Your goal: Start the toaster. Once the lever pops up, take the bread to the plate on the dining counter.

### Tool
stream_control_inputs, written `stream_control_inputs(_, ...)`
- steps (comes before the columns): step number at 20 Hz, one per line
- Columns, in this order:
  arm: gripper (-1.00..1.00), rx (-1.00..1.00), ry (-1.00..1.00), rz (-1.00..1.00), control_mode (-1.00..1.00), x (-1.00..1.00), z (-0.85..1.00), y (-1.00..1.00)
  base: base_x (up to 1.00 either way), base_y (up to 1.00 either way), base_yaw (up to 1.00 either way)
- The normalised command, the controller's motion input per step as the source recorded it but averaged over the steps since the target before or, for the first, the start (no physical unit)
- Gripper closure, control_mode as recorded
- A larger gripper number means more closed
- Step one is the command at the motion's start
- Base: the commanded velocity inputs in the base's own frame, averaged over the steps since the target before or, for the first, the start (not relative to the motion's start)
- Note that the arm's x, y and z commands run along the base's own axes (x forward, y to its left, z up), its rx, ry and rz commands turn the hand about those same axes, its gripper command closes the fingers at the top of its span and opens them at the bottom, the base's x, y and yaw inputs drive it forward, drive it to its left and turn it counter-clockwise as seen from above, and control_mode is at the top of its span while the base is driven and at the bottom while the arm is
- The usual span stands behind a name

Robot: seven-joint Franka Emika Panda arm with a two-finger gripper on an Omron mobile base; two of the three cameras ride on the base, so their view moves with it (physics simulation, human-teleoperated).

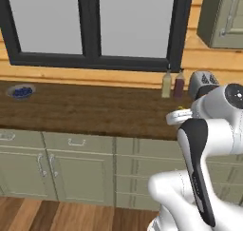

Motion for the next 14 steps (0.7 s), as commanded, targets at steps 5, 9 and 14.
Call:
stream_control_inputs(5,1.00,0.00,0.00,0.00,1.00,0.00,0.00,0.00,0.00,0.50,0.94)
stream_control_inputs(9,1.00,0.00,0.00,0.00,1.00,0.00,0.00,0.00,0.00,0.25,1.00)
stream_control_inputs(14,1.00,0.00,0.00,0.00,1.00,0.00,0.00,0.00,0.00,0.24,1.00)
